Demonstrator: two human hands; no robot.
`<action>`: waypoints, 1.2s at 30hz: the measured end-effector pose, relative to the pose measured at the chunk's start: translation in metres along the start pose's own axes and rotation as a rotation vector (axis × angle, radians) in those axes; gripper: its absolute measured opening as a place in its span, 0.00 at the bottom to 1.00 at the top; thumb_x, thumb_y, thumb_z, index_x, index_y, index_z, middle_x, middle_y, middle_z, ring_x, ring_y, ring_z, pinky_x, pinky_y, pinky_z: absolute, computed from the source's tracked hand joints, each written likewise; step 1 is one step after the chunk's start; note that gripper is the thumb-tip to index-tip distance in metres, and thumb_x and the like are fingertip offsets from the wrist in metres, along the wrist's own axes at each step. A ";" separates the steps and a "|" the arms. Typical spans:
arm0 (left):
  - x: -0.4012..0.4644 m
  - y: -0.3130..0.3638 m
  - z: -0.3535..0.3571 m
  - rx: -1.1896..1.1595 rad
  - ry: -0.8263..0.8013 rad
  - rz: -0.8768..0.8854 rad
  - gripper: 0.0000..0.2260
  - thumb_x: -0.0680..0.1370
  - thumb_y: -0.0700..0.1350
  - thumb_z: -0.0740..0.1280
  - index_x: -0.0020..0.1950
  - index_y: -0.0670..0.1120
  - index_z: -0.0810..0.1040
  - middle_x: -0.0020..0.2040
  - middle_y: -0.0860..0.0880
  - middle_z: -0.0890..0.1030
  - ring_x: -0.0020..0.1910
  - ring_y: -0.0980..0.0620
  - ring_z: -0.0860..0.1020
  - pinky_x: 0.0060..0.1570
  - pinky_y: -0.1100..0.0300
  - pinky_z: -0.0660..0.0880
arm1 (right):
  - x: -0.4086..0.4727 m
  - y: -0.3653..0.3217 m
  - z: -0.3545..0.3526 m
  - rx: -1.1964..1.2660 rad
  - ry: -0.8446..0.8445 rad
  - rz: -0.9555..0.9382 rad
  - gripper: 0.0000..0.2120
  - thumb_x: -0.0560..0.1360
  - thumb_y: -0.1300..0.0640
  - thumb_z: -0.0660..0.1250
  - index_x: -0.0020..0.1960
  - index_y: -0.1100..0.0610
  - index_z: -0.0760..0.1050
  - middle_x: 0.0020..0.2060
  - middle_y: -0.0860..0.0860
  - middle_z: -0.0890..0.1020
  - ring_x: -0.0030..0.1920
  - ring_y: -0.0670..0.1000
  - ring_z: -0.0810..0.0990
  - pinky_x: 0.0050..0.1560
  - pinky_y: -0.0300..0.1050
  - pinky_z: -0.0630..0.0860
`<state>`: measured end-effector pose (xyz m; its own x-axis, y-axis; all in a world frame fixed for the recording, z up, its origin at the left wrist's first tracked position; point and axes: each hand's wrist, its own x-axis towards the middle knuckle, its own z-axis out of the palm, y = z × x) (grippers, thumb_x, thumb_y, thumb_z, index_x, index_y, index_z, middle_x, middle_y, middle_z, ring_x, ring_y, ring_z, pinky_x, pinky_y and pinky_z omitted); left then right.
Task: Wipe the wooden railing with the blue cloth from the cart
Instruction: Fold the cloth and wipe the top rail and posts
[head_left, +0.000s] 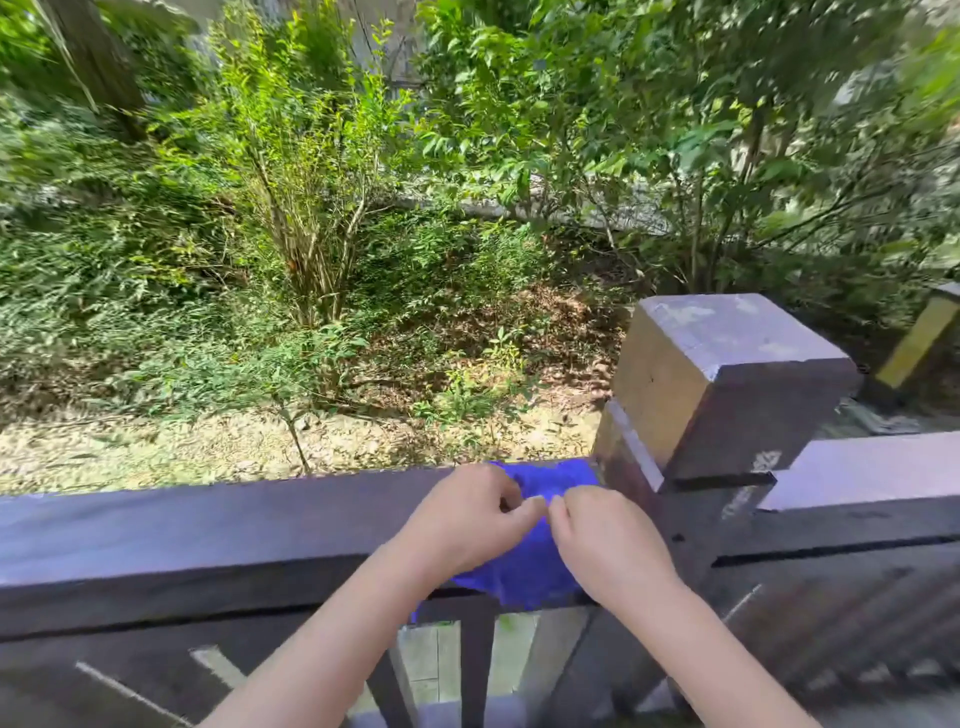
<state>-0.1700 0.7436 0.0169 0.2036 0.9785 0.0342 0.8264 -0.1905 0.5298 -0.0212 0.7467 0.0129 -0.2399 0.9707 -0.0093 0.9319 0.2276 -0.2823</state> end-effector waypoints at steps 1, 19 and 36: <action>0.000 0.000 0.008 0.022 0.059 -0.014 0.19 0.75 0.52 0.59 0.30 0.40 0.70 0.33 0.37 0.76 0.33 0.43 0.70 0.35 0.51 0.68 | 0.000 0.002 0.006 -0.008 0.096 -0.041 0.17 0.78 0.52 0.54 0.31 0.51 0.62 0.26 0.48 0.66 0.35 0.55 0.72 0.32 0.42 0.66; 0.001 -0.038 0.036 0.557 0.168 -0.033 0.23 0.76 0.50 0.50 0.67 0.46 0.72 0.68 0.48 0.73 0.67 0.53 0.70 0.62 0.44 0.70 | 0.038 -0.010 0.065 -0.074 0.144 -0.141 0.27 0.79 0.48 0.45 0.75 0.54 0.42 0.76 0.59 0.45 0.76 0.54 0.42 0.74 0.50 0.40; -0.007 -0.062 0.030 0.461 0.170 -0.113 0.25 0.80 0.52 0.48 0.75 0.46 0.50 0.78 0.45 0.49 0.76 0.50 0.47 0.73 0.47 0.41 | 0.042 -0.015 0.059 0.059 -0.057 -0.347 0.27 0.80 0.48 0.46 0.75 0.52 0.42 0.76 0.50 0.42 0.75 0.47 0.41 0.74 0.44 0.41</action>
<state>-0.2072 0.7467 -0.0414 0.0428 0.9868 0.1562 0.9921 -0.0604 0.1096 -0.0612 0.7798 -0.0403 -0.5560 0.8300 0.0444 0.7752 0.5371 -0.3326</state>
